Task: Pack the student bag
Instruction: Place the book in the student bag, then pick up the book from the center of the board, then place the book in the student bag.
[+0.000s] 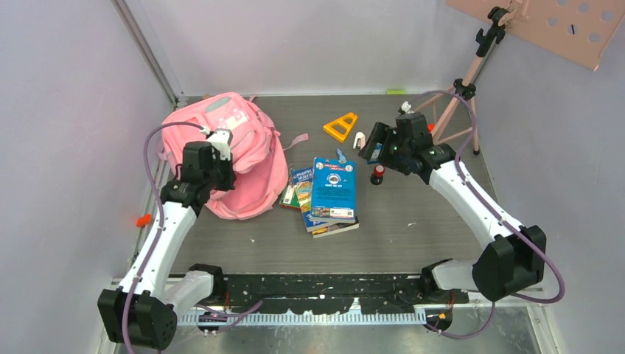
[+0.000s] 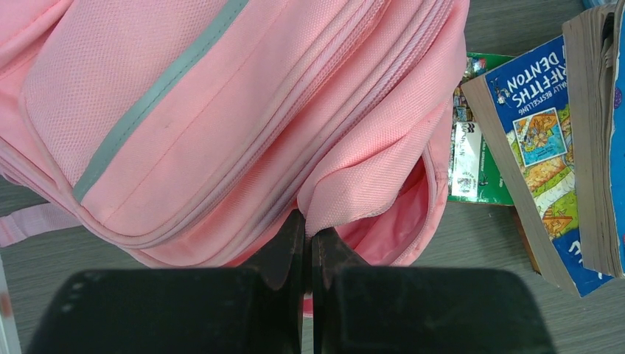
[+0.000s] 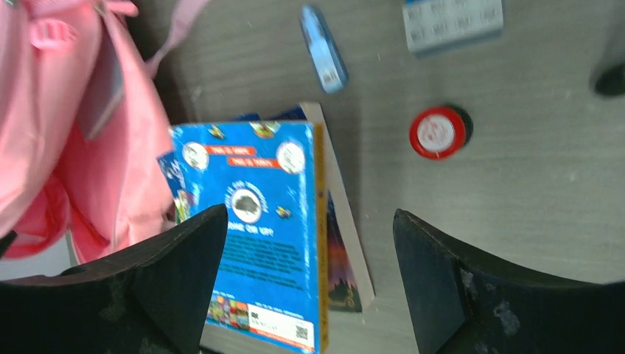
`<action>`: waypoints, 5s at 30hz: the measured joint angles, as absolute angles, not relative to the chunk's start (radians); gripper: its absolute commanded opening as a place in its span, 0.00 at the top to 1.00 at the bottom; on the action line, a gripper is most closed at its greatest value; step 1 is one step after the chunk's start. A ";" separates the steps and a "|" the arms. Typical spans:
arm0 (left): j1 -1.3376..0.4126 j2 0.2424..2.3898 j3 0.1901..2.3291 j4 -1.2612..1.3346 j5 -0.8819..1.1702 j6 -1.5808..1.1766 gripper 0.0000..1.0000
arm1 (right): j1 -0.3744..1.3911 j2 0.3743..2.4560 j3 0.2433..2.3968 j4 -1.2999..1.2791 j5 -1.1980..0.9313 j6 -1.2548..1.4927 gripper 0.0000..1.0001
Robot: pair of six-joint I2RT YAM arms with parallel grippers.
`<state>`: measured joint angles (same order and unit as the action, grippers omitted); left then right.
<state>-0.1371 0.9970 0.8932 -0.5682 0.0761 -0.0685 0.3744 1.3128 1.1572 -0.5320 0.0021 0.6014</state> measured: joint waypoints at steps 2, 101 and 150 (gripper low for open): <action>-0.137 1.000 0.893 -0.566 0.078 -0.068 1.00 | 0.324 1.318 1.113 -0.548 -0.095 0.604 0.12; -0.128 0.981 0.896 -0.552 0.110 -0.096 1.00 | 0.695 1.600 1.282 -0.238 -0.291 0.972 0.99; -0.117 0.931 0.895 -0.548 0.142 -0.092 1.00 | 0.766 2.190 1.668 0.093 -0.224 0.974 0.99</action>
